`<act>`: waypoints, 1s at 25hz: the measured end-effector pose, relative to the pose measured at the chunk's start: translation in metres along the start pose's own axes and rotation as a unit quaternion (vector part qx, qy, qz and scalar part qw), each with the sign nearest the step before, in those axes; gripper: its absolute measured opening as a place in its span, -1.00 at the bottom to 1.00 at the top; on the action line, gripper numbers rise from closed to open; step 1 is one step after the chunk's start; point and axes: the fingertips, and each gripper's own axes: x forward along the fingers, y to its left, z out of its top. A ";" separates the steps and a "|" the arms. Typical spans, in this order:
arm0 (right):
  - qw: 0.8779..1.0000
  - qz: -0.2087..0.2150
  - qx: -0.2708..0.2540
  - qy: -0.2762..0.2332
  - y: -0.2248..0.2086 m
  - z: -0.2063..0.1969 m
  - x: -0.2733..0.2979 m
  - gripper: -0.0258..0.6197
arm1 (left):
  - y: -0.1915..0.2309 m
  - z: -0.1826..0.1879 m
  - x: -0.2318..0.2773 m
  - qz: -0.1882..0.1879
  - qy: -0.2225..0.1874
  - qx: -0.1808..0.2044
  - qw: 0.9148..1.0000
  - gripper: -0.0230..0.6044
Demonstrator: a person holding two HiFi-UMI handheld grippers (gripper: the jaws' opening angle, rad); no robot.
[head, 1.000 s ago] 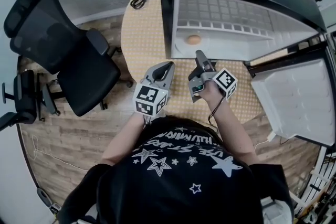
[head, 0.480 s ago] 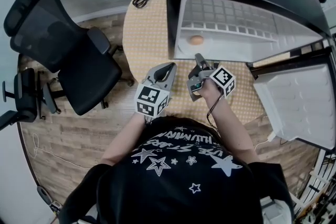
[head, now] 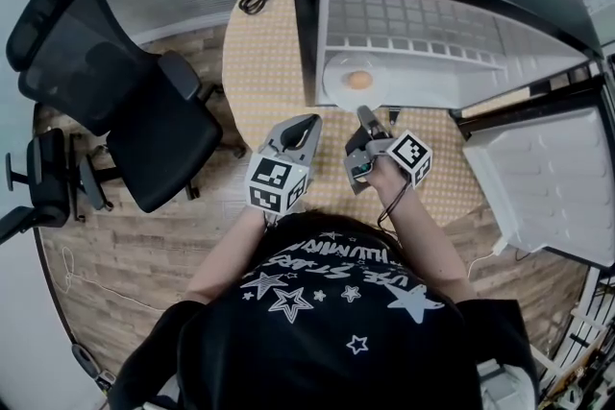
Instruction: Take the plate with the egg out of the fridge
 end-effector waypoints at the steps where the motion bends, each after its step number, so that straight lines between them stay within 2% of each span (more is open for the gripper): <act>1: 1.000 0.001 0.000 0.002 -0.002 -0.001 -0.003 -0.79 | -0.001 0.000 0.000 -0.001 0.000 0.000 1.000 -0.90; 9: 1.000 0.017 -0.014 0.018 -0.003 -0.001 0.000 -0.77 | -0.002 -0.002 0.000 0.000 -0.001 0.000 1.000 -0.90; 12: 1.000 0.019 -0.012 0.013 -0.005 0.001 0.007 -0.64 | 0.002 -0.001 -0.002 0.004 -0.001 -0.002 1.000 -0.90; 14: 1.000 0.016 -0.021 0.003 -0.008 0.005 0.009 -0.64 | 0.001 -0.003 -0.004 0.007 0.000 -0.002 1.000 -0.90; 17: 0.999 0.017 -0.044 -0.002 -0.007 0.008 0.009 -0.77 | 0.000 -0.007 -0.007 0.011 0.002 0.001 1.000 -0.90; 21: 1.000 0.023 -0.016 -0.009 -0.006 0.008 0.003 -0.79 | -0.001 -0.010 -0.013 0.018 0.003 -0.001 1.000 -0.90; 25: 0.999 0.036 -0.007 -0.013 -0.003 0.008 -0.020 -0.80 | -0.019 -0.013 -0.021 0.015 0.001 0.005 1.000 -0.90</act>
